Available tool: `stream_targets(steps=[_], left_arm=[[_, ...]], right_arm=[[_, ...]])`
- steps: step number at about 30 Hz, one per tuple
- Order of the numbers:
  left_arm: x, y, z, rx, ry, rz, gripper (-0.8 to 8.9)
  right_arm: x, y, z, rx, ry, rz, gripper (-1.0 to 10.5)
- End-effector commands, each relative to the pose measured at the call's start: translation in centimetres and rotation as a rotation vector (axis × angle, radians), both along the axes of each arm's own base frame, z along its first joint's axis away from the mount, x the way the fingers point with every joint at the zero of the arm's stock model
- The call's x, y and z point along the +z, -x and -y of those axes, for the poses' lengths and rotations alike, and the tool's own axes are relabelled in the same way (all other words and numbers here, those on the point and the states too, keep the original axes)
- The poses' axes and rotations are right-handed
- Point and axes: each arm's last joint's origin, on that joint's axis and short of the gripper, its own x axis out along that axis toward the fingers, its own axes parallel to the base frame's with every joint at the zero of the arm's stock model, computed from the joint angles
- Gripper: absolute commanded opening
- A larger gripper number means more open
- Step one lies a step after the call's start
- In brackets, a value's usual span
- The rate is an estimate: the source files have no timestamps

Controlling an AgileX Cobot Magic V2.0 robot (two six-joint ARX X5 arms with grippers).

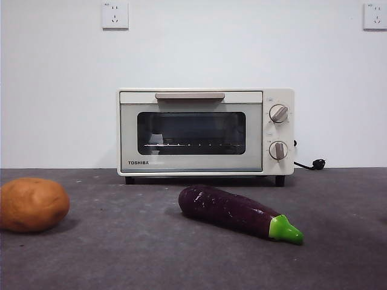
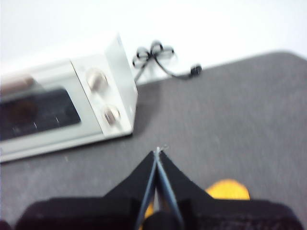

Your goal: Take the eggplant from the table,put the eggplant in the oven

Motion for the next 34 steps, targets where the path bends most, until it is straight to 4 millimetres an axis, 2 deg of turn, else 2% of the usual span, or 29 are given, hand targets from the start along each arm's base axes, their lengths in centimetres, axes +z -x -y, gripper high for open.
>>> stream_targets(steps=[1, 7, 11, 17, 27, 34], left_arm=[[1.9, -0.4, 0.1, -0.035, 0.020, 0.018, -0.05], [5.9, -1.6, 0.3, -0.095, 0.028, 0.034, -0.05], [8.7, -2.3, 0.4, -0.120, 0.032, 0.018, -0.05], [13.6, -3.0, 0.5, -0.121, 0.031, 0.001, -0.05], [23.1, -4.1, 1.3, -0.244, 0.034, 0.137, -0.05], [27.5, -5.0, 2.0, -0.292, 0.036, 0.178, -0.05]], right_arm=[[1.9, 0.5, 0.0, 0.004, -0.012, 0.057, -0.1], [6.1, 1.2, 0.0, 0.004, -0.007, 0.114, -0.1], [9.6, 1.0, -0.1, 0.027, 0.012, 0.130, -0.1], [15.3, -0.4, -0.2, 0.076, 0.069, 0.116, -0.1], [25.0, -3.3, -0.3, 0.117, 0.143, 0.058, -0.1], [31.2, -4.1, -0.3, 0.144, 0.146, 0.144, -0.1]])
